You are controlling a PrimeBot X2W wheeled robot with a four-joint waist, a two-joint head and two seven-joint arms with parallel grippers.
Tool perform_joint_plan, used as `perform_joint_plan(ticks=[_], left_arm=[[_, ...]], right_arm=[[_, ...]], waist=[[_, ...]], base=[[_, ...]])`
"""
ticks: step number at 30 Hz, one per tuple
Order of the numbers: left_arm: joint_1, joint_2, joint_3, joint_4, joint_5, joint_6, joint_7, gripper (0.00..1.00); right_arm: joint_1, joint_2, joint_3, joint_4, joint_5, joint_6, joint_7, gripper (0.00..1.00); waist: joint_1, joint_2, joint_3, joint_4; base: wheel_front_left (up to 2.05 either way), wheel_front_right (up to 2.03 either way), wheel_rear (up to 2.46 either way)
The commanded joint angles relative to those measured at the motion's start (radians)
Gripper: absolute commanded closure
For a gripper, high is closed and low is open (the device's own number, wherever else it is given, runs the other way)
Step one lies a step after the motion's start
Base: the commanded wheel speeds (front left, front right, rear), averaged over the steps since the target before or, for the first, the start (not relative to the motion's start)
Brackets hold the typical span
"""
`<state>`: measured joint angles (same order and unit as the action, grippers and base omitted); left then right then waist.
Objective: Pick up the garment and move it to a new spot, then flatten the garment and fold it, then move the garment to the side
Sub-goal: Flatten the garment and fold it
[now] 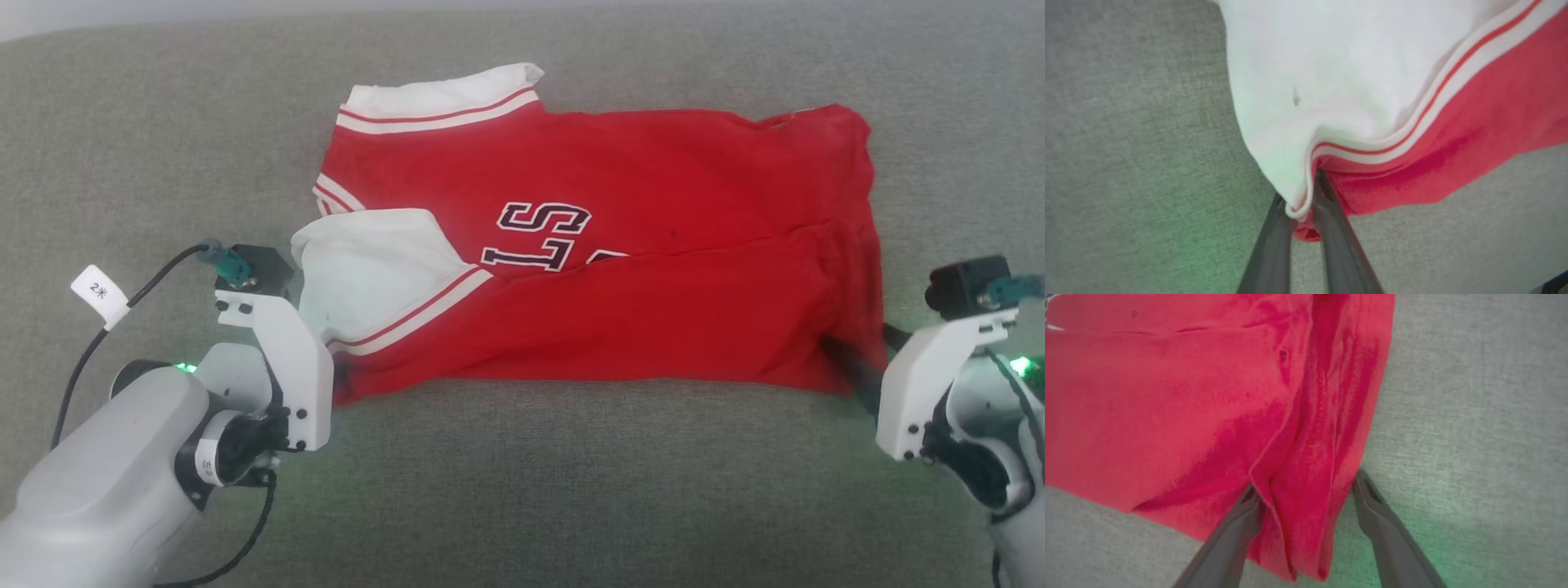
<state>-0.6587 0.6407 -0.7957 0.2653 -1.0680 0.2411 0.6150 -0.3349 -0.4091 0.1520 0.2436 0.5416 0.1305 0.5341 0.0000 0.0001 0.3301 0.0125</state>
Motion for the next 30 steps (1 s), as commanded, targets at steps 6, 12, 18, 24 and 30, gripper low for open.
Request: perform_joint_plan(ticks=[6,12,18,24,30], left_arm=[[0.003,-0.032,-0.015,0.039,0.002,-0.010,-0.018,1.00],[0.001,-0.010,-0.005,0.040,-0.008,-0.014,-0.009,1.00],[0.024,0.041,0.006,-0.014,-0.019,0.009,0.015,1.00],[0.067,0.113,0.009,-0.125,-0.017,0.066,0.058,1.00],[0.144,0.189,0.000,-0.272,-0.027,0.161,0.110,1.00]], right_arm=[[-0.025,-0.001,0.041,0.050,-0.013,0.000,0.062,1.00],[-0.061,-0.034,0.023,0.051,-0.029,-0.002,0.048,1.00],[-0.049,-0.076,0.025,0.009,-0.013,-0.002,0.069,1.00],[-0.009,-0.133,0.039,-0.046,0.011,-0.002,0.117,1.00],[0.070,-0.182,0.042,-0.130,0.039,-0.002,0.183,1.00]], waist=[[0.0000,-0.0001,0.012,0.016],[0.0000,-0.0001,-0.004,0.024],[0.0000,-0.0001,-0.040,0.027],[0.0000,-0.0001,-0.078,0.032],[0.0000,-0.0001,-0.107,0.039]], base=[[0.00,0.00,0.00],[0.00,0.00,0.00],[0.00,0.00,0.00],[0.00,0.00,0.00],[0.00,0.00,0.00]])
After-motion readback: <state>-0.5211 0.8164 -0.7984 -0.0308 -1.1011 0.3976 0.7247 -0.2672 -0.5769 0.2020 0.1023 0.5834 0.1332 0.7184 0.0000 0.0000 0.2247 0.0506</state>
